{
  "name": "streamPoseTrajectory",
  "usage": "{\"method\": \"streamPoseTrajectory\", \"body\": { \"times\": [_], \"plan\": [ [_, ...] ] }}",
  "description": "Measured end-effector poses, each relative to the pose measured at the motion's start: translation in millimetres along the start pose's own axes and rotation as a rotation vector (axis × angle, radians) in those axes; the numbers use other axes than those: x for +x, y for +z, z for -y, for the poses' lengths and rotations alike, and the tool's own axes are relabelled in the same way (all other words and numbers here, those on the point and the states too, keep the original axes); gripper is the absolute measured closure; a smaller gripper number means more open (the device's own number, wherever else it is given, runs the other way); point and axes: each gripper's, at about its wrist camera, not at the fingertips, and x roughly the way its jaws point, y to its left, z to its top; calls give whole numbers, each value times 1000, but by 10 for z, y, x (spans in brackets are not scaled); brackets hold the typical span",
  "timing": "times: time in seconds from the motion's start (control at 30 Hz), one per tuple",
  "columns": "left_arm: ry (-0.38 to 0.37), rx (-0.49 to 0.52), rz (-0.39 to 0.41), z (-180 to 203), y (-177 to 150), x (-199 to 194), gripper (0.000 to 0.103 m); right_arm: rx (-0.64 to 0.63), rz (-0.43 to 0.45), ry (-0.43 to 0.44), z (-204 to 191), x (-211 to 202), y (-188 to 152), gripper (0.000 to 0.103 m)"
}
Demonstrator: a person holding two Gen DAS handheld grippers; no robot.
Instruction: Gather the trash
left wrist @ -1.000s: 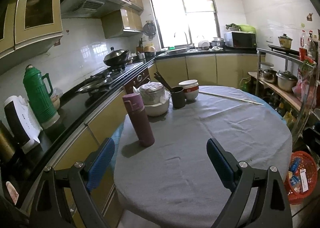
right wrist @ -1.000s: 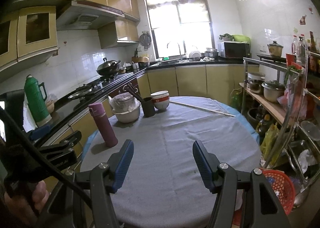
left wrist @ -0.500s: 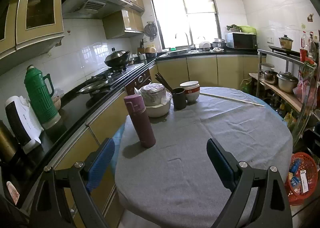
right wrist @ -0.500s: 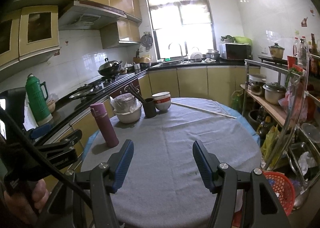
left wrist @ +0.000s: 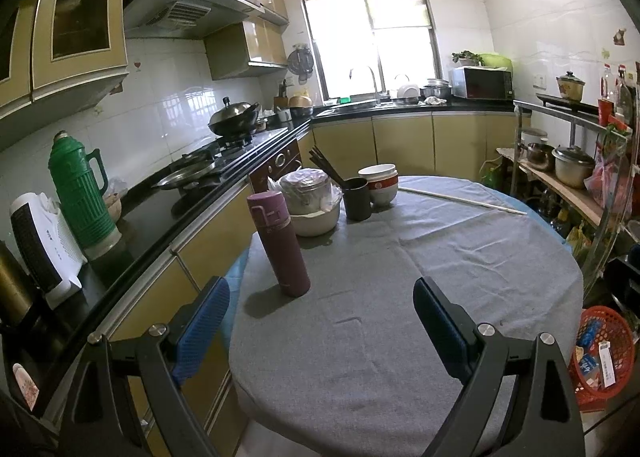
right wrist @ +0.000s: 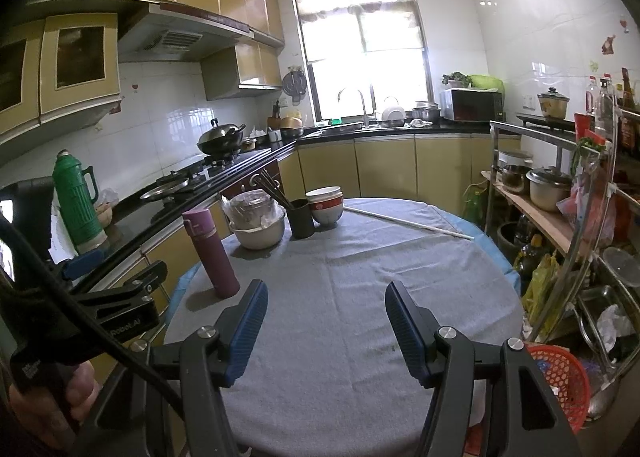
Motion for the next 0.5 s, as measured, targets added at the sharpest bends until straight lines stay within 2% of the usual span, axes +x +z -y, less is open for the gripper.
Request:
{"method": "streamPoseTrajectory", "body": {
  "times": [0.5],
  "plan": [
    [-1, -8, -6, 5, 3, -20, 10, -1, -3, 3, -72, 10, 12, 38]
  ]
}}
